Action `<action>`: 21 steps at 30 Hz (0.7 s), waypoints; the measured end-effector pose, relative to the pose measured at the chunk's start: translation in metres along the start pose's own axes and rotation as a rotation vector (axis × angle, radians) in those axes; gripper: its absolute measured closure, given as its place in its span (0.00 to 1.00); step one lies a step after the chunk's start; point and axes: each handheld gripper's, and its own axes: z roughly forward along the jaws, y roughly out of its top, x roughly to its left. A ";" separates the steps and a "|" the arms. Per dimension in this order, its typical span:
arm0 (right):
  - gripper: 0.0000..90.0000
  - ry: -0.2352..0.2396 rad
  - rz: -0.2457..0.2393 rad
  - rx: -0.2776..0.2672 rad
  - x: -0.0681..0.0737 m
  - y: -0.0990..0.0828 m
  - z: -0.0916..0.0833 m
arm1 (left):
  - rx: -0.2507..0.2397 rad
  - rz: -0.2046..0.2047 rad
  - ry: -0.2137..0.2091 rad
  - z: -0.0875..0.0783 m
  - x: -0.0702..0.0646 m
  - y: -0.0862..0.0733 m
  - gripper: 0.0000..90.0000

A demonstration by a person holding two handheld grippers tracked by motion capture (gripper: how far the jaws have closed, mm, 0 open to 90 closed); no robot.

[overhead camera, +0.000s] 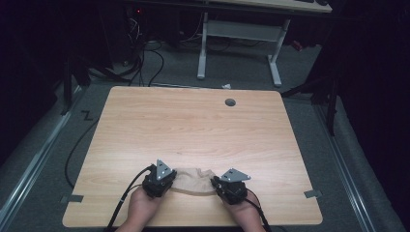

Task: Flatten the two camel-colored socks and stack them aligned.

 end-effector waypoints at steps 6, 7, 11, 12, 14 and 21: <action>0.90 -0.026 0.034 0.005 -0.013 0.015 0.018 | 0.011 -0.005 0.019 0.014 0.011 0.012 0.94; 0.90 -0.026 0.034 0.005 -0.013 0.015 0.018 | 0.011 -0.004 0.023 0.015 0.012 0.014 0.94; 0.90 -0.037 0.051 0.011 -0.021 0.023 0.026 | 0.019 0.000 0.031 0.021 0.016 0.019 0.94; 0.90 -0.037 0.051 0.011 -0.021 0.023 0.026 | 0.019 0.000 0.031 0.021 0.016 0.019 0.94; 0.90 -0.037 0.051 0.014 -0.023 0.025 0.028 | 0.020 0.005 0.035 0.022 0.018 0.020 0.94; 0.88 -0.043 0.063 -0.039 -0.026 0.028 0.019 | -0.018 -0.033 0.018 0.015 0.023 0.022 0.84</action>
